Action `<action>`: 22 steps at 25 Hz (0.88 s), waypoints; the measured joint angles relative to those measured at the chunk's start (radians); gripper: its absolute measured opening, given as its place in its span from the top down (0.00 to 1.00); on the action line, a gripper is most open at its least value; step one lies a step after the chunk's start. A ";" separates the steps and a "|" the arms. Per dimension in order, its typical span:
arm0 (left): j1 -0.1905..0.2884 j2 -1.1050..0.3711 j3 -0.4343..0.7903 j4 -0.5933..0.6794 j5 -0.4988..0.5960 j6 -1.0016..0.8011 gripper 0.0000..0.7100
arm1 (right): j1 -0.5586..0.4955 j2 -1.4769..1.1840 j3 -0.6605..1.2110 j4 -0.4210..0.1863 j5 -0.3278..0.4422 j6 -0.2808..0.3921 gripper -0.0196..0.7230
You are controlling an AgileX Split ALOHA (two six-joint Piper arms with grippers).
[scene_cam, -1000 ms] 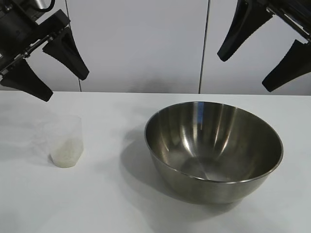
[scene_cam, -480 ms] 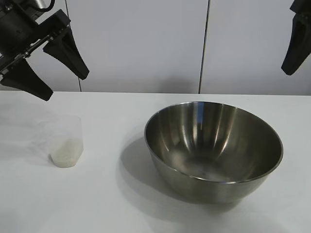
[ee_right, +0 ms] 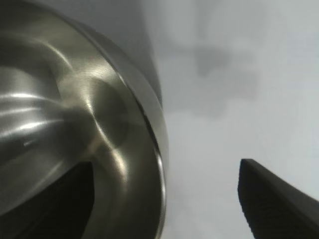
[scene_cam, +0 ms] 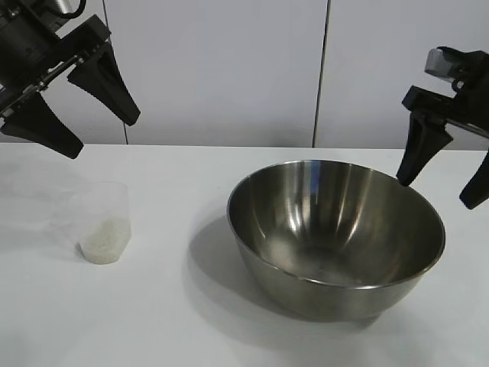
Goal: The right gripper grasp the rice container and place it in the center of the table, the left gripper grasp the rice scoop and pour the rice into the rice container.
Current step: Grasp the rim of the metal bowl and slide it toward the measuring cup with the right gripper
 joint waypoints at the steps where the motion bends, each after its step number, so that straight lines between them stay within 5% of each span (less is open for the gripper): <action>1: 0.000 0.000 0.000 0.000 0.000 0.000 0.14 | 0.006 0.004 0.000 -0.004 -0.005 -0.001 0.56; 3: 0.000 0.000 0.000 0.000 0.000 0.001 0.14 | 0.009 0.004 0.000 -0.001 -0.006 -0.001 0.82; 6: 0.000 0.000 0.000 0.000 0.000 0.001 0.14 | 0.009 -0.009 -0.006 -0.013 0.039 -0.004 0.92; 13: 0.000 0.000 0.000 0.000 -0.001 0.001 0.15 | 0.009 -0.077 -0.135 0.008 0.151 0.006 0.95; 22: 0.000 0.000 0.000 0.000 -0.001 0.001 0.15 | 0.202 -0.027 -0.157 0.010 0.082 0.100 0.95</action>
